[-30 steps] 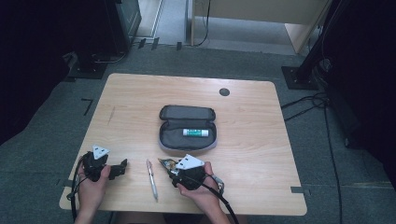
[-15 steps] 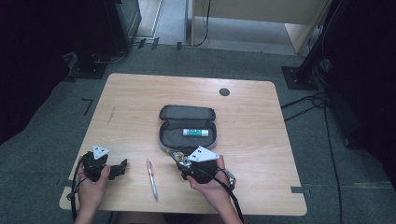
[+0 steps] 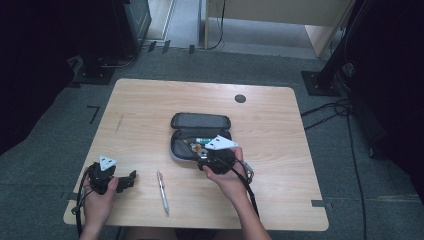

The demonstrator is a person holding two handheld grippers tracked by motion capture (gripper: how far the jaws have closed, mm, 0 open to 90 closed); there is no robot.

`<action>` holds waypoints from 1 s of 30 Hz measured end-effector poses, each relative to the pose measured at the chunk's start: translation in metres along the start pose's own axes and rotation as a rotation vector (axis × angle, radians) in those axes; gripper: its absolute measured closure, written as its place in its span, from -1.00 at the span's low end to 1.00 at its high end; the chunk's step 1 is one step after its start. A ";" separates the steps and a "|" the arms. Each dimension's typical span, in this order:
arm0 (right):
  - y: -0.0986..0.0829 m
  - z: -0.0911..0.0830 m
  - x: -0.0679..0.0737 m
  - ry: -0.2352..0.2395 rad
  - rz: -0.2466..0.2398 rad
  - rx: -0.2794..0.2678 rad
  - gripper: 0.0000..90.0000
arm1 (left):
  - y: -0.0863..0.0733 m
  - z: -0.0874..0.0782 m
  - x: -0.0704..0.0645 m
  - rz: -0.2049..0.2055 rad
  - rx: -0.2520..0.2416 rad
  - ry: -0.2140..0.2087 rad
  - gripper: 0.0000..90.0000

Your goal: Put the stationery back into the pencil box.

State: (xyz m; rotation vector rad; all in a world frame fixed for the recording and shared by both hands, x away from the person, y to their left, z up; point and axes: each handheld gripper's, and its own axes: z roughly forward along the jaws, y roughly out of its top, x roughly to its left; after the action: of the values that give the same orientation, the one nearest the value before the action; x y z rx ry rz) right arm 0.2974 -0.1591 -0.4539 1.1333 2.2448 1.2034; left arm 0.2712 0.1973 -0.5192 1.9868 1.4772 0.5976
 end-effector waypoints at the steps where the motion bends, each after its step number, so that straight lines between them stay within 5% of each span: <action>1: 0.002 0.004 0.000 -0.002 0.001 0.009 -0.06 | 0.000 0.000 0.000 -0.001 0.000 0.000 -0.99; 13: 0.011 0.049 0.002 0.012 0.061 0.071 -0.07 | 0.000 0.000 0.000 0.000 0.001 0.000 -0.99; 19: 0.016 0.056 0.002 0.001 0.037 0.108 -0.07 | 0.000 0.000 0.000 0.001 0.001 0.000 -0.99; 30: 0.014 0.059 -0.003 0.001 0.063 0.150 -0.07 | 0.000 0.000 0.000 0.001 0.001 0.000 -0.99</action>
State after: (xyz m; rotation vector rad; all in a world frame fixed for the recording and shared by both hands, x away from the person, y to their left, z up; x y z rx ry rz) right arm 0.3425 -0.1256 -0.4766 1.2674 2.3496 1.0740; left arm 0.2712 0.1973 -0.5191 1.9882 1.4770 0.5974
